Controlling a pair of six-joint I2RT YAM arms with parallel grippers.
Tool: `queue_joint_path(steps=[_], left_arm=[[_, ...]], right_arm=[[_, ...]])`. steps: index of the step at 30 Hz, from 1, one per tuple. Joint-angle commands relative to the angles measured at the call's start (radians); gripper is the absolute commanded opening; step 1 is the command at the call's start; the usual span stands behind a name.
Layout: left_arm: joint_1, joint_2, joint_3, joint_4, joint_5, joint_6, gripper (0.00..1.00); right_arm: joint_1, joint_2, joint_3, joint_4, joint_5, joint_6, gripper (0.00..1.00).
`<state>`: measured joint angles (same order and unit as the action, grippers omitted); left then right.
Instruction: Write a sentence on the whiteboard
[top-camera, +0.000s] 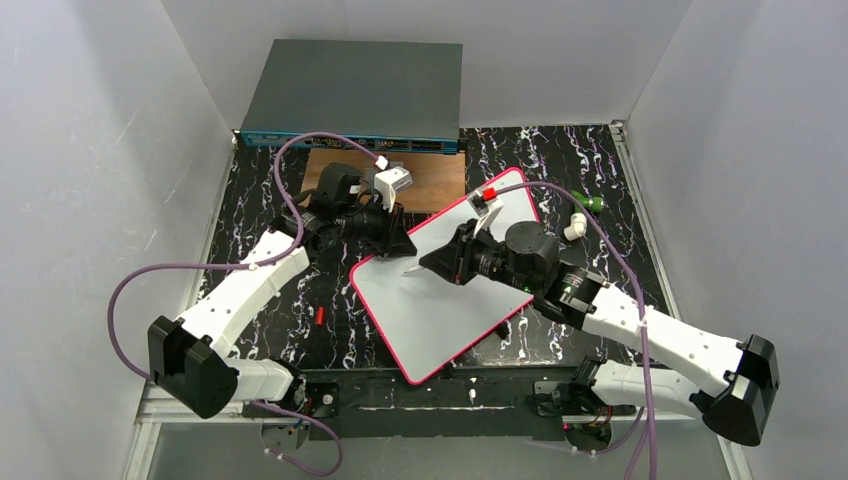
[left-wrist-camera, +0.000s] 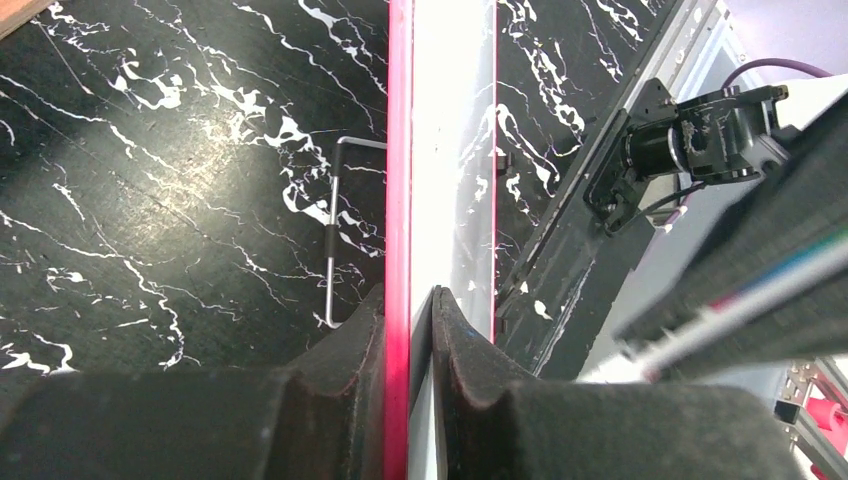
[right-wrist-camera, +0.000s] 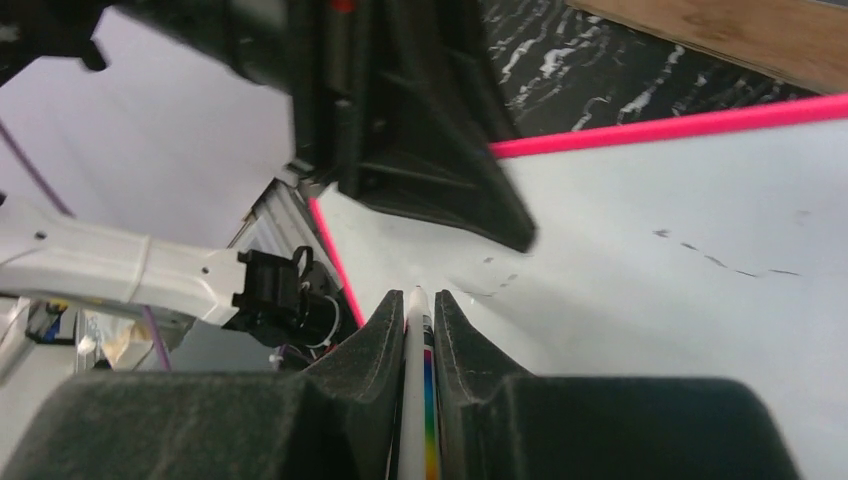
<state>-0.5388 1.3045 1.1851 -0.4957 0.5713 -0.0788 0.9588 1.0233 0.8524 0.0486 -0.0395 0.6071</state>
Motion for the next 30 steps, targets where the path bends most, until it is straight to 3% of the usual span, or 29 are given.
queue_joint_path(steps=[1,14,30], left_arm=[[-0.006,0.023,-0.031,-0.105,-0.272,0.18,0.0],[-0.012,0.038,-0.017,-0.099,-0.266,0.173,0.0],[-0.015,0.031,-0.018,-0.108,-0.266,0.166,0.0]], right_arm=[[0.059,-0.011,-0.018,0.131,0.007,-0.089,0.01],[0.131,0.048,-0.022,0.177,0.109,-0.123,0.01],[0.137,0.104,-0.004,0.172,0.171,-0.125,0.01]])
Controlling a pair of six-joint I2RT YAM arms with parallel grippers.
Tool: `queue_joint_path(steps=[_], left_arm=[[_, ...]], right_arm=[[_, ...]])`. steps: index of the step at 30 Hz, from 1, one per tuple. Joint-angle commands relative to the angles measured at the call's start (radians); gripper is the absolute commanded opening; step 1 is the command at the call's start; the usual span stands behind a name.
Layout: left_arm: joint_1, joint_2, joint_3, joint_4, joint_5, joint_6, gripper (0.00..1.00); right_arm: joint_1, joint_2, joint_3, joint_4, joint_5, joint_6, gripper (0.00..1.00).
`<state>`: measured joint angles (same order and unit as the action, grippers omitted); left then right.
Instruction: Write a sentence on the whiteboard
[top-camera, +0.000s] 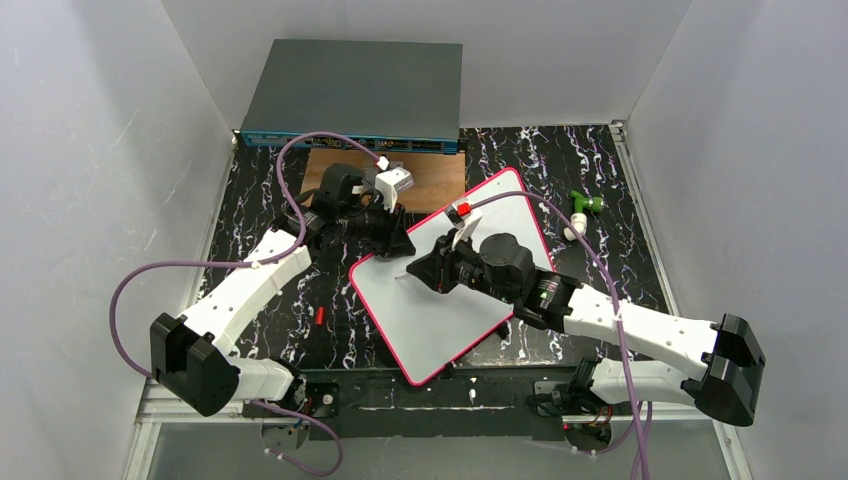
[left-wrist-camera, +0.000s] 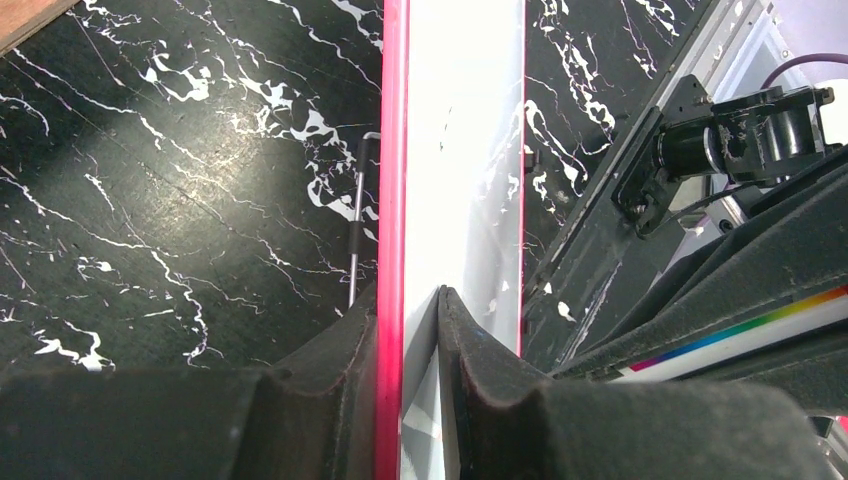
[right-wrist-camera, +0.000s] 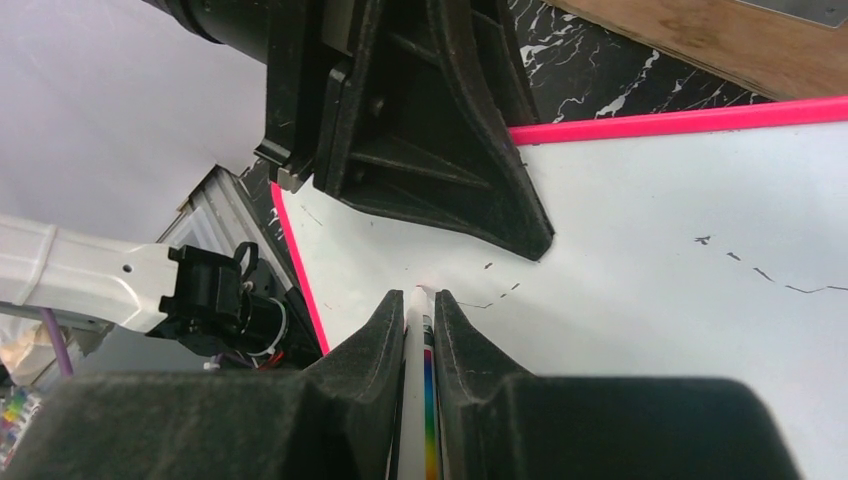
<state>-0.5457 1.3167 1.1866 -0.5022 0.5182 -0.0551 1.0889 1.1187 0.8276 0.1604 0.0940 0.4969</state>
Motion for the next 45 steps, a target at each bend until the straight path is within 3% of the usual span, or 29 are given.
queue_joint_path(steps=[1,21,39,45], left_arm=[[-0.008,0.018,-0.02,-0.102,-0.213,0.142,0.0],[-0.01,0.006,-0.014,-0.105,-0.213,0.146,0.0],[-0.01,0.005,-0.011,-0.104,-0.212,0.146,0.0],[-0.01,0.003,-0.011,-0.105,-0.211,0.147,0.0]], right_arm=[[0.006,0.011,0.021,0.056,0.039,-0.015,0.01],[0.006,-0.039,-0.052,-0.015,0.152,0.01,0.01],[0.006,-0.083,-0.083,-0.044,0.168,0.027,0.01],[0.008,-0.082,-0.003,-0.043,0.107,0.011,0.01]])
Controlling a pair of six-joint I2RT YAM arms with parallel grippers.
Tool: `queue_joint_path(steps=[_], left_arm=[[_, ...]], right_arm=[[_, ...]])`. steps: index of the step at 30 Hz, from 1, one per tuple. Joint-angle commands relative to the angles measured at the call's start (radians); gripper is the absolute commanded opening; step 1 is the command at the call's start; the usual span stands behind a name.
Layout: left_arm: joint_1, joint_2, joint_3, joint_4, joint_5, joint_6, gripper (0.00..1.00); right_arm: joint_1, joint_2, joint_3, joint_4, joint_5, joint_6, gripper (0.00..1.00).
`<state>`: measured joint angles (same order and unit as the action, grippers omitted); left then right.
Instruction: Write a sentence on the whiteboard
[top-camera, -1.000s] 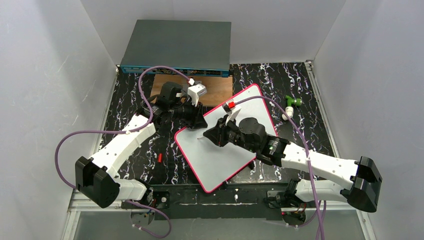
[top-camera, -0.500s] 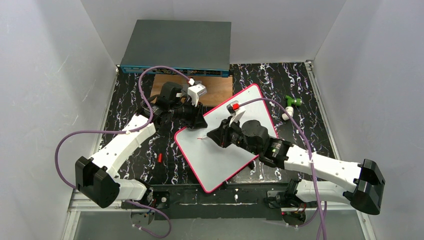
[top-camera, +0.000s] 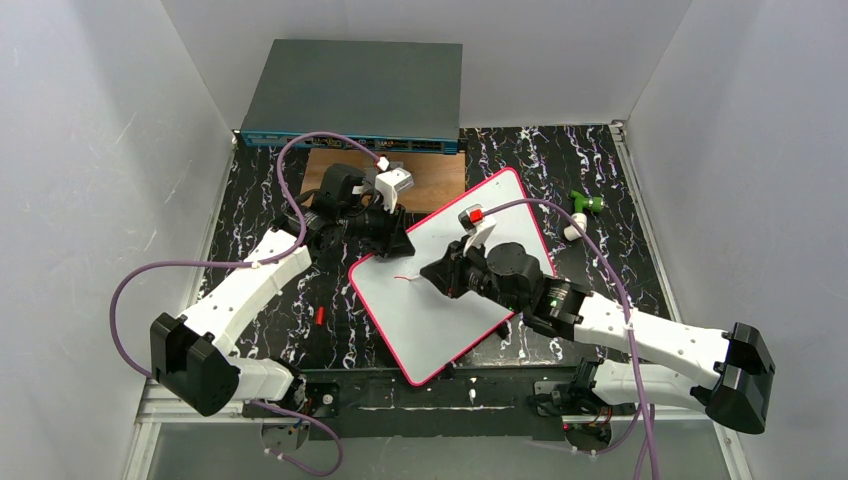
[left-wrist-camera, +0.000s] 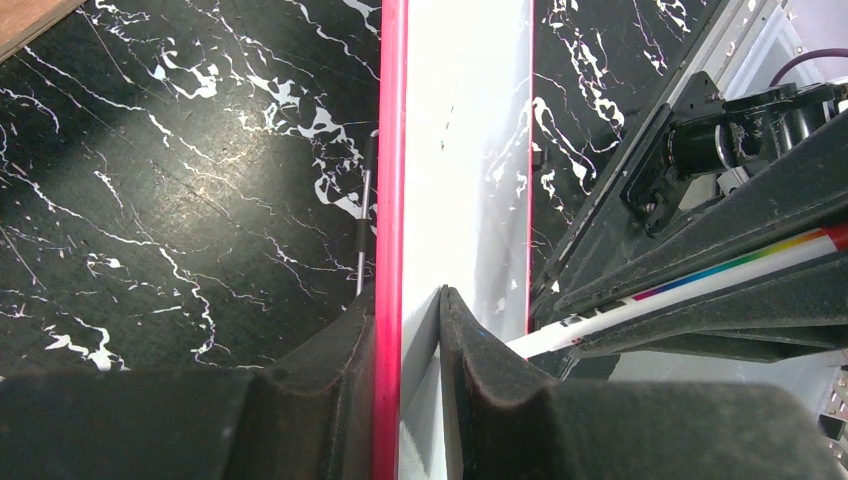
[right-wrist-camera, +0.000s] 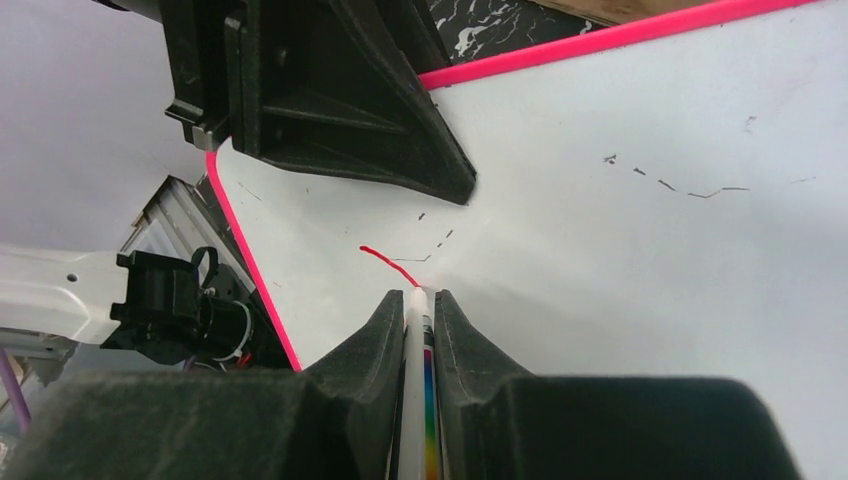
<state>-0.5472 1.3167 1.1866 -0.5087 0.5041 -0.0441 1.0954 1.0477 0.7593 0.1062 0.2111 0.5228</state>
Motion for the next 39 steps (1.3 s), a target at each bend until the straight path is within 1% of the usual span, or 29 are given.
queue_joint_path(steps=[1,4,11,18,27,39], left_arm=[[-0.008,0.003,-0.011,-0.098,-0.197,0.136,0.0],[-0.008,0.004,-0.01,-0.099,-0.196,0.136,0.0],[-0.008,0.005,-0.005,-0.099,-0.194,0.135,0.0],[-0.009,0.008,-0.005,-0.099,-0.191,0.131,0.0],[-0.01,-0.001,-0.011,-0.102,-0.193,0.133,0.0],[-0.01,-0.015,-0.022,-0.104,-0.191,0.125,0.0]], right_arm=[[0.002,-0.014,0.072,0.019,-0.019,-0.012,0.01],[0.003,-0.024,0.072,0.047,-0.02,-0.005,0.01],[0.003,-0.023,0.074,0.044,0.088,-0.005,0.01],[0.003,0.009,0.101,0.057,0.128,-0.015,0.01],[0.003,0.031,0.098,0.047,0.136,-0.01,0.01],[0.003,0.014,0.047,0.0,0.079,0.023,0.01]])
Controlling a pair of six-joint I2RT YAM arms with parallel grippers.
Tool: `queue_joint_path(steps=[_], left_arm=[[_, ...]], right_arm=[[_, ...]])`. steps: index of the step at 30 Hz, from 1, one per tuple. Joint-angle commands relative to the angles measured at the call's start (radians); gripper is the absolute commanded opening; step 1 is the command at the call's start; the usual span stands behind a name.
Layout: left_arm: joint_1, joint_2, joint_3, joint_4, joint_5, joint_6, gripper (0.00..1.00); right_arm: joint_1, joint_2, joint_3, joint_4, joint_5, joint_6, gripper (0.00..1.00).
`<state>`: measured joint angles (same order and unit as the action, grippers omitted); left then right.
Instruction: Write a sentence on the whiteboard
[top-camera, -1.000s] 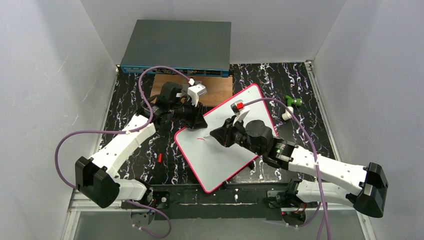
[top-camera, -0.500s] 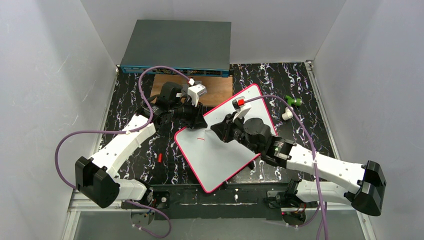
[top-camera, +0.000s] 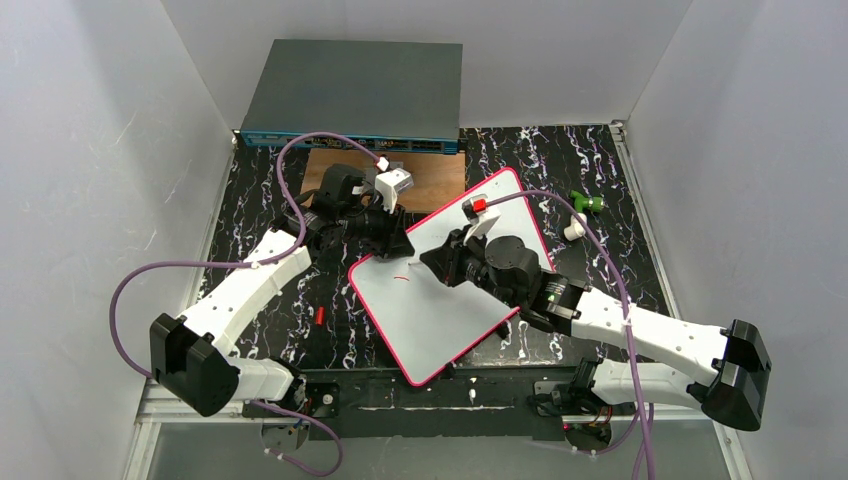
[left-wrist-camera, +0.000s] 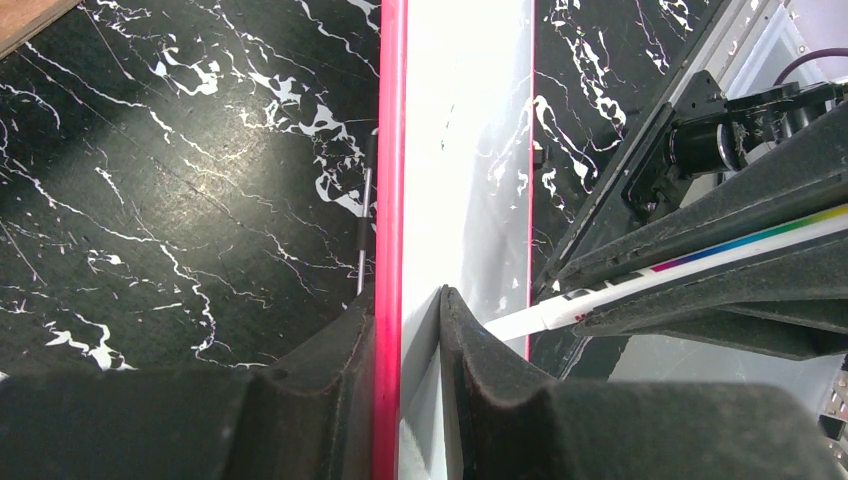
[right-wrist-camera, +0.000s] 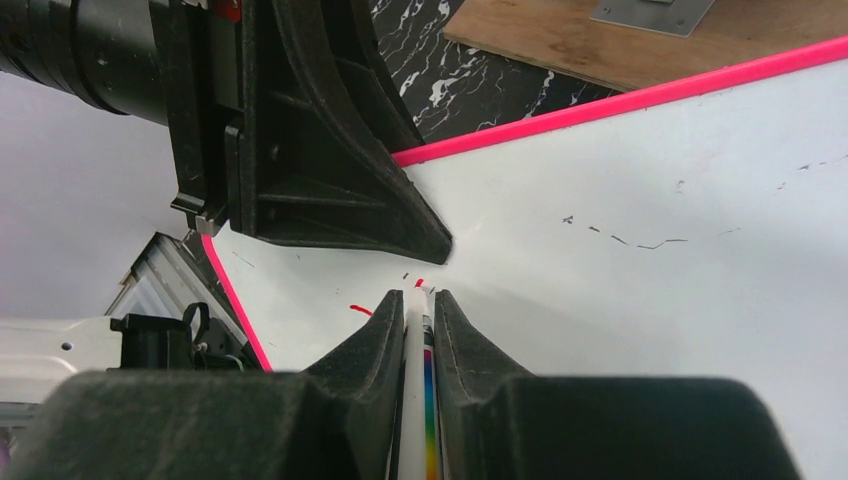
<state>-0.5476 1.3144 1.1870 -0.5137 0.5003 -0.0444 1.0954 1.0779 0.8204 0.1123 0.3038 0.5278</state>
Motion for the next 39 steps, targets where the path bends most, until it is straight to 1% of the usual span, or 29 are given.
queue_joint_path(steps=[1,19,26,32,36,39], left_arm=[[-0.009,-0.013,-0.023,-0.1,-0.187,0.124,0.0],[-0.01,-0.021,-0.029,-0.092,-0.184,0.121,0.0],[-0.009,-0.02,-0.027,-0.091,-0.183,0.121,0.0],[-0.009,-0.023,-0.029,-0.09,-0.185,0.122,0.0],[-0.01,-0.023,-0.029,-0.09,-0.184,0.121,0.0],[-0.009,-0.021,-0.03,-0.09,-0.183,0.121,0.0]], right_arm=[[0.003,-0.02,-0.017,-0.008,-0.018,0.023,0.01],[0.025,-0.014,-0.041,-0.04,-0.029,0.057,0.01],[0.026,-0.009,-0.03,-0.06,0.01,0.055,0.01],[0.026,-0.013,-0.028,-0.109,0.058,0.064,0.01],[0.026,-0.018,-0.045,-0.111,0.049,0.076,0.01],[0.027,-0.017,-0.049,-0.151,0.039,0.083,0.01]])
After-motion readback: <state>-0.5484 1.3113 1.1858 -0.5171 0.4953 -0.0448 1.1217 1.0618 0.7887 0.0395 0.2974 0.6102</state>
